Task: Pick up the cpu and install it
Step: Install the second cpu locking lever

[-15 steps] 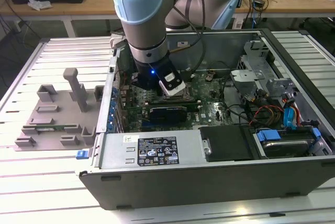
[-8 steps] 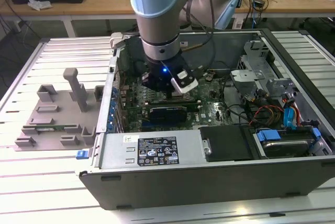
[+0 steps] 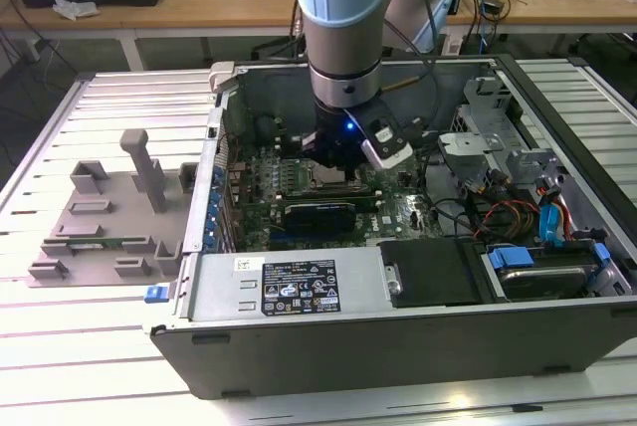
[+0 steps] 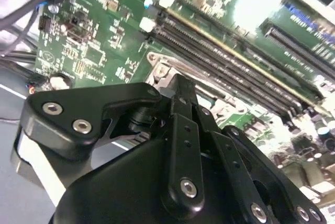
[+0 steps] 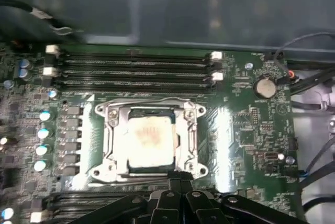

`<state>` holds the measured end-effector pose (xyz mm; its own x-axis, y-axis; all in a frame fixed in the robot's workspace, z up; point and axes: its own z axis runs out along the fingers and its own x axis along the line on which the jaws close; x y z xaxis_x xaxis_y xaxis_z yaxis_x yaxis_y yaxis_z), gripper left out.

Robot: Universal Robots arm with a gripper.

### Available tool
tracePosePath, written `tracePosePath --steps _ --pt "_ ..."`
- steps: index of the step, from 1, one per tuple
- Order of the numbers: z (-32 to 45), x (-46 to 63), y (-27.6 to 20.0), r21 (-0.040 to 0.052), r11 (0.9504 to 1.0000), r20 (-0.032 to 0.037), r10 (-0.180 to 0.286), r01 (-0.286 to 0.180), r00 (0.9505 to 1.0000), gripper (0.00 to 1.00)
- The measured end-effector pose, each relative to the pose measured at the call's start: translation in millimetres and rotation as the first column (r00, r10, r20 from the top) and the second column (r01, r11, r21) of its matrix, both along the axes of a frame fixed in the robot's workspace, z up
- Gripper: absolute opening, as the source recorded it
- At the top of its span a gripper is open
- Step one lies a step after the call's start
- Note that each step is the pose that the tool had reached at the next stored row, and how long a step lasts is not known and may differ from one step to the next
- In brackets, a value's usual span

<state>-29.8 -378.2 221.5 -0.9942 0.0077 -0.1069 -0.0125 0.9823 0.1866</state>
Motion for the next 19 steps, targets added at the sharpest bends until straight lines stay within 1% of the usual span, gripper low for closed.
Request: tracePosePath --steps 1,2,4,5,6,9,10,12,13,14,15,19 --pt "0.0 -1.0 2.5 0.0001 1.0 0.0 0.0 0.0 1.0 0.11" --pt "0.0 -3.2 3.9 0.0 1.0 0.0 0.0 0.0 1.0 0.11" --pt "-0.1 -7.7 5.5 0.0001 1.0 0.0 0.0 0.0 1.0 0.11" --pt "-0.1 -11.1 8.0 0.0 1.0 -0.0001 0.0 0.0 1.0 0.11" --pt "-0.1 -12.2 10.1 -0.0001 1.0 0.0 0.0 0.0 1.0 0.11" --pt "-0.1 -15.5 21.3 -0.0001 1.0 0.0 0.0 0.0 1.0 0.11" --pt "0.2 -15.5 22.4 -0.0012 1.0 0.0 0.0 0.0 1.0 0.11" --pt "3.3 -15.4 22.5 -0.0037 1.0 0.0 0.0 0.0 1.0 0.11" --pt "7.9 -15.5 22.5 -0.0054 1.0 0.0 0.0 0.0 1.0 0.11" --pt "9.8 -15.5 22.5 -0.0063 1.0 0.0001 0.0 0.0 1.0 0.11" --pt "10.8 -15.5 22.5 -0.0068 1.0 -0.0001 0.0 0.0 1.0 0.11" --pt "10.9 -15.6 22.6 -0.0068 1.0 0.0009 0.0 0.0 1.0 0.11"
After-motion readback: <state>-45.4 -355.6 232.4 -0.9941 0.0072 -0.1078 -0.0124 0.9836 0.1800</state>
